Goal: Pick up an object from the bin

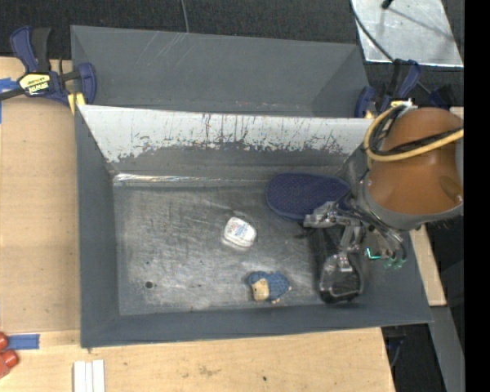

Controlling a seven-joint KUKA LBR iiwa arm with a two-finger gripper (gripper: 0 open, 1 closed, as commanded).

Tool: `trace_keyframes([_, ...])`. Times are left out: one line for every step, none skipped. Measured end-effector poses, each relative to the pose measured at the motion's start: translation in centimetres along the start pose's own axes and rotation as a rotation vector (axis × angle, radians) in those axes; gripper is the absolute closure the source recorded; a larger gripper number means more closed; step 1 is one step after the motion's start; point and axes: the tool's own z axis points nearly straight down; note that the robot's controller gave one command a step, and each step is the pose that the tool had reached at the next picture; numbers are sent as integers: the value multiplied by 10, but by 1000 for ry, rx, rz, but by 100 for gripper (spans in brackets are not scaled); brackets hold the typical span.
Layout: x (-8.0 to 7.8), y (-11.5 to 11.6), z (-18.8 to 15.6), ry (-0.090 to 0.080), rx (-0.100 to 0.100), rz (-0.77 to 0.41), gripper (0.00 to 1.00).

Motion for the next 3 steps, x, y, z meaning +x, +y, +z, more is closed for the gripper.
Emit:
trace_keyframes([-87,-20,78,-7,-3,-184,0])
trace_keyframes([-125,-15,73,13,-25,-599,0])
trace_keyframes([-133,-20,66,-19,-4,-602,100])
